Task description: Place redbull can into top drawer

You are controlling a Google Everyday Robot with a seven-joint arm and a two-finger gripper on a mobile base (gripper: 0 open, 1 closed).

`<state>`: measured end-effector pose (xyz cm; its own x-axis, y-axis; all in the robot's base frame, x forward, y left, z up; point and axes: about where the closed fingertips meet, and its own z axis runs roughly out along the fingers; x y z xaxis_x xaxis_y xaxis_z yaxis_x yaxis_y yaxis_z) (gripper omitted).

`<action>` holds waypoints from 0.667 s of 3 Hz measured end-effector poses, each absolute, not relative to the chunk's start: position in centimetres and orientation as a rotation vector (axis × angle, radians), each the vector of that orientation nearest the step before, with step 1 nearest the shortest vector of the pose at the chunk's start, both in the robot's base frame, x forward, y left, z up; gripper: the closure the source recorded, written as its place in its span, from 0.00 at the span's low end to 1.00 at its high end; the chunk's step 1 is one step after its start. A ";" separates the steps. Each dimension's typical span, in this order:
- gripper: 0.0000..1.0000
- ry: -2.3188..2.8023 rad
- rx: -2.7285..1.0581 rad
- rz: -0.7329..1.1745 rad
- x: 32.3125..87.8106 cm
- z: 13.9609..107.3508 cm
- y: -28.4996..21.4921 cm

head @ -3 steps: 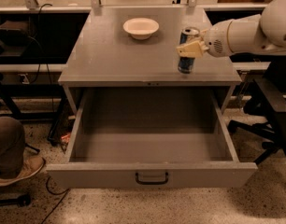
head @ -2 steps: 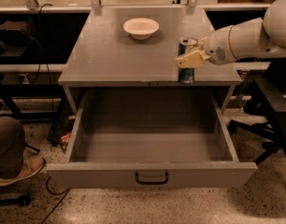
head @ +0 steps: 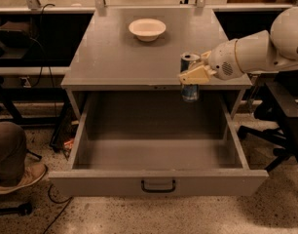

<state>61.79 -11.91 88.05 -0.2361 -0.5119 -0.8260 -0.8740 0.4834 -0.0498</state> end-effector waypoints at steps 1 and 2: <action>1.00 1.915 -1.131 0.551 60.5 86.5 -12.2; 1.00 1.917 -1.112 0.500 58.4 84.1 -12.4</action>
Offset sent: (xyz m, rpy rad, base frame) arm -0.0629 -0.0115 -0.0899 -0.0411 -0.0553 -0.1331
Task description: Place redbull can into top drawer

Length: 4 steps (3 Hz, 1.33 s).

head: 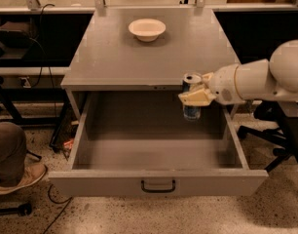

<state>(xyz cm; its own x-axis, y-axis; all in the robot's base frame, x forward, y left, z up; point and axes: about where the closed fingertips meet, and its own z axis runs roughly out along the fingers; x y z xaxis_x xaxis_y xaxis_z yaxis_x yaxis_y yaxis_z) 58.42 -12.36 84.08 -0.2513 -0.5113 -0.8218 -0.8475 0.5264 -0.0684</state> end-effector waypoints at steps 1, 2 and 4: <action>1.00 1.907 -1.045 0.463 57.0 80.0 -12.5; 1.00 1.902 -1.014 0.434 57.3 79.5 -12.7; 1.00 1.900 -0.978 0.486 57.7 77.3 -11.3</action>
Offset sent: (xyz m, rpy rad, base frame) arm -0.0136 -0.0014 -0.0382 0.0162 -0.0304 -0.0528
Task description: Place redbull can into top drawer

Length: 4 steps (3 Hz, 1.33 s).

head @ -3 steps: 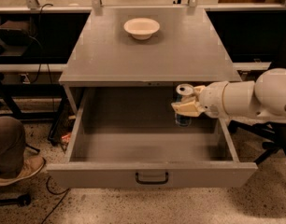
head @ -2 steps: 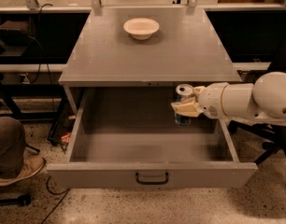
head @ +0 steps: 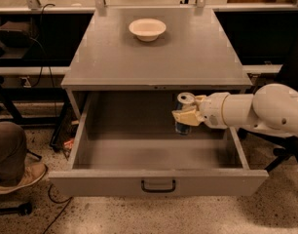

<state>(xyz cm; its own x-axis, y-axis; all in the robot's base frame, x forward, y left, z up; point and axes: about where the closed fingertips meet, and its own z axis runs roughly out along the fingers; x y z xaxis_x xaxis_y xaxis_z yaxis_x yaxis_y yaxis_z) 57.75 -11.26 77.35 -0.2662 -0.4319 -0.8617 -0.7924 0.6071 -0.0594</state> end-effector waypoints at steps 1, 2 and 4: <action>1.00 1.878 -0.954 0.519 58.1 74.5 -9.0; 1.00 1.840 -0.944 0.509 58.4 72.2 -6.8; 1.00 1.793 -0.897 0.536 59.3 68.0 -3.2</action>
Offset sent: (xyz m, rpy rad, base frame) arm 0.0127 0.0669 -0.0775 0.0710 -0.0933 -0.0175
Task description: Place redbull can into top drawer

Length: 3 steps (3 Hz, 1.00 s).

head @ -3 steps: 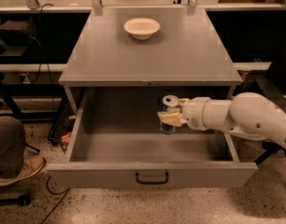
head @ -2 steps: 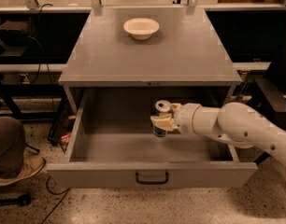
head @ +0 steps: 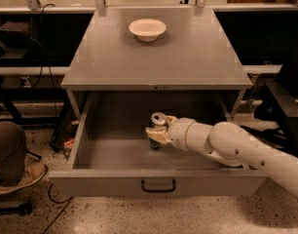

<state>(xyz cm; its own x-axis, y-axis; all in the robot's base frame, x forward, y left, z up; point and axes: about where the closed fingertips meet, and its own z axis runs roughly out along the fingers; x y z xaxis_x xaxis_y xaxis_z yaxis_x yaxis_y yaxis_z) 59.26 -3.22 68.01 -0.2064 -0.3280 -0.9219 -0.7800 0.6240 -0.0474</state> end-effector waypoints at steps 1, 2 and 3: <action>0.98 1.770 -0.868 0.551 60.1 67.3 -2.4; 0.75 1.763 -0.857 0.559 60.6 67.0 -2.0; 0.51 1.761 -0.856 0.565 60.9 66.9 -1.9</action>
Offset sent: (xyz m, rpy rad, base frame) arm 0.0193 0.0120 -0.0130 0.0587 -0.0193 -0.0210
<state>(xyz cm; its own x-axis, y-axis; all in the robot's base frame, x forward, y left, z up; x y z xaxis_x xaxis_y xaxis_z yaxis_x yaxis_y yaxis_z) 60.87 -1.87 66.92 -0.1946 -0.2789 -0.9404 -0.7742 0.6324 -0.0273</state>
